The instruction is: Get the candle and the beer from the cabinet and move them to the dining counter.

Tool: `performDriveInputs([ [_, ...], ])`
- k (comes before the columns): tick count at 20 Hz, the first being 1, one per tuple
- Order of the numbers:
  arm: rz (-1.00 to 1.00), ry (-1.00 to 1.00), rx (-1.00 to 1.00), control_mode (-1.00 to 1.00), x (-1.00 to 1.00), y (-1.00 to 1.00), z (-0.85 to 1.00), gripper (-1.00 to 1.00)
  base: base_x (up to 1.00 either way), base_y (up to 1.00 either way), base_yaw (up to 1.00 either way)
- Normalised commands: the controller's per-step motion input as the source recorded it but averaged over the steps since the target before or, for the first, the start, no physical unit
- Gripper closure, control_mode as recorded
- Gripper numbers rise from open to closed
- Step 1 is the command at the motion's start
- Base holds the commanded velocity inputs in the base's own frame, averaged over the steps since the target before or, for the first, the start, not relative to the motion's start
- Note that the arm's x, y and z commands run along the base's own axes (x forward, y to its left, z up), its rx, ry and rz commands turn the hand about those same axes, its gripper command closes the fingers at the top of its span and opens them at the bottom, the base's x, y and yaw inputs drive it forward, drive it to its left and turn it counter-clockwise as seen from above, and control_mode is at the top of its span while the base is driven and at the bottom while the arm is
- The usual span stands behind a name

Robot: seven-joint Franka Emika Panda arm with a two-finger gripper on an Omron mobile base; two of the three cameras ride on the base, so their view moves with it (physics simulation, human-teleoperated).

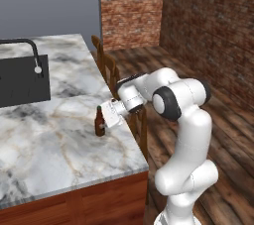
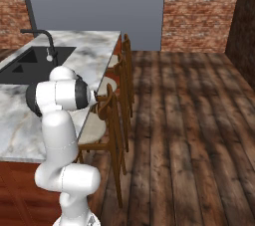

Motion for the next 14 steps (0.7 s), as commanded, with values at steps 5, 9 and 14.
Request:
performDriveInputs([
  [5,0.0,0.0,0.0,-1.0,0.15,0.06,-0.29,1.0,0.0,0.0,0.0],
  [9,0.0,0.0,0.0,-1.0,0.06,0.03,-0.31,-1.0,0.0,0.0,0.0],
  [14,0.01,-0.04,0.0,-1.0,0.0,0.01,-0.18,-1.0,0.0,0.0,0.0],
])
